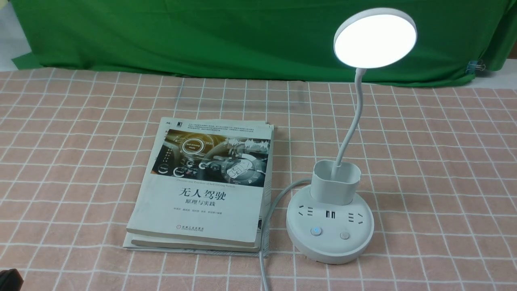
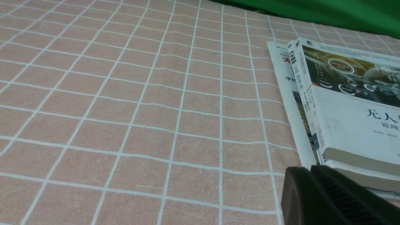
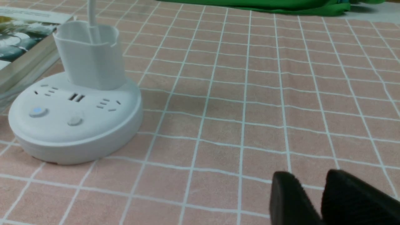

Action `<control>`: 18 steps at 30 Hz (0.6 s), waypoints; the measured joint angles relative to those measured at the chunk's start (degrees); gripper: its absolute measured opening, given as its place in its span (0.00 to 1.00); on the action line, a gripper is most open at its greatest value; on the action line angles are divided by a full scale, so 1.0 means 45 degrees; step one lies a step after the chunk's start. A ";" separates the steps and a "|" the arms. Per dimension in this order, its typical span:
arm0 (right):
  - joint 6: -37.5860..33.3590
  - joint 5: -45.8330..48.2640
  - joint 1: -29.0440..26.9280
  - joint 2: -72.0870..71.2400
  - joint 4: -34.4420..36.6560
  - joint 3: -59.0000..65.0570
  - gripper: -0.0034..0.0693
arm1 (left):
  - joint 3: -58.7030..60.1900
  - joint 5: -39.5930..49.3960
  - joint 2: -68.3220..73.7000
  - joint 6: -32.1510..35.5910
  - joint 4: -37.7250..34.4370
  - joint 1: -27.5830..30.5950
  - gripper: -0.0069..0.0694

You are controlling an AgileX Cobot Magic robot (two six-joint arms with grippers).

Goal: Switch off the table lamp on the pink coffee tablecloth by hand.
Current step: 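Press the power button on the lamp base to turn the lamp off with the right gripper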

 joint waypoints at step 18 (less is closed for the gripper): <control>0.5632 -0.4670 0.0000 0.0000 0.0779 0.0000 0.37 | 0.0000 0.0000 0.0000 0.0000 0.0000 0.0000 0.10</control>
